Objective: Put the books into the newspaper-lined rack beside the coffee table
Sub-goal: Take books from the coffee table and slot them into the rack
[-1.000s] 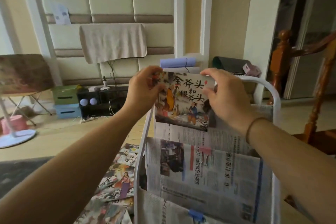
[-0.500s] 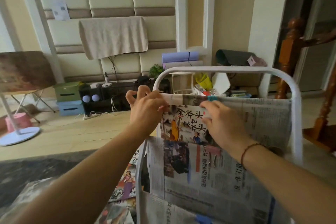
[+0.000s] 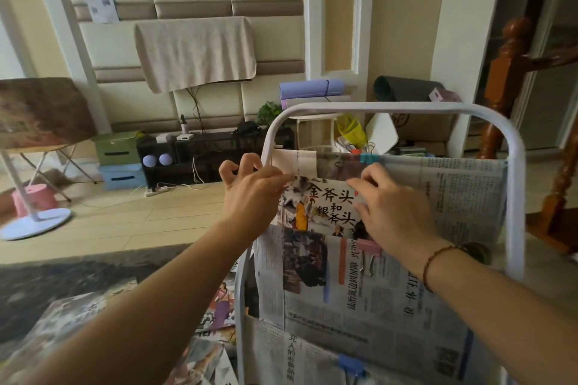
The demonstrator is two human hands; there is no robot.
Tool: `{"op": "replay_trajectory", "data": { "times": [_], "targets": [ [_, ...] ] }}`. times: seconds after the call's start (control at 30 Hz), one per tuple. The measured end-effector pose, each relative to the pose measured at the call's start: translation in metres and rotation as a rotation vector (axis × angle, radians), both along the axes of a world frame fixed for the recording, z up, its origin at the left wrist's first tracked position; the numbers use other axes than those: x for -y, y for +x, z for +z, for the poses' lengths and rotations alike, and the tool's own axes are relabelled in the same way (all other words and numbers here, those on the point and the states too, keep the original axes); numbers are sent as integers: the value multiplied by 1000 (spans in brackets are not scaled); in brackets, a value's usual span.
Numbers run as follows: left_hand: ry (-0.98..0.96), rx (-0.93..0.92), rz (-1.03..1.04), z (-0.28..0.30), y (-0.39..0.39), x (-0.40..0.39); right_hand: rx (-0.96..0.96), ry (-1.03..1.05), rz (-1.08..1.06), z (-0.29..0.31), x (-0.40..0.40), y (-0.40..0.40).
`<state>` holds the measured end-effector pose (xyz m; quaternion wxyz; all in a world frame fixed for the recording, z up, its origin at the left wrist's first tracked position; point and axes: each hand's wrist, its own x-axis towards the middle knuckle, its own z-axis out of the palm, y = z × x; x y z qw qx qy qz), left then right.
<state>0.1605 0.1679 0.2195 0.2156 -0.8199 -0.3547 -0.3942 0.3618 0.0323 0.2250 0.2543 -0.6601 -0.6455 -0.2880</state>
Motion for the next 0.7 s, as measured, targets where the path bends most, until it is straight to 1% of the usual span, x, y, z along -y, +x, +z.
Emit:
{"op": "replay_trajectory", "data": {
  "times": [0.13,0.2,0.27,0.3,0.33,0.37,0.4,0.47,0.53,0.57,0.6,0.63,0.7],
  "targets": [
    [28,69,-58,-11,-16,9,-8,5,5,-3,6,-8],
    [-2,94,-87,-15,-34,24,-23,113,67,1,19,-23],
    [-40,87,-108,-23,-59,45,-92,262,214,-3,39,-48],
    [-66,77,-111,-30,-74,59,-153,286,316,-11,49,-64],
    [-112,69,-107,-42,-89,73,-233,257,415,-26,59,-79],
    [-198,58,-97,-55,-105,90,-319,170,482,-46,69,-95],
    [-320,41,-71,-72,-122,110,-397,53,503,-72,79,-110],
    [-618,-32,12,-110,-153,149,-551,-214,431,-129,97,-132],
    [-835,-257,138,-149,-180,183,-664,-475,291,-180,114,-147],
    [-910,-370,201,-167,-192,198,-692,-580,225,-199,122,-154],
    [-979,-433,257,-182,-203,209,-715,-671,178,-214,130,-160],
    [-1048,-448,308,-194,-212,218,-731,-752,147,-226,136,-166],
    [-1158,-405,361,-210,-224,225,-702,-882,101,-238,144,-182]
  ]
}}
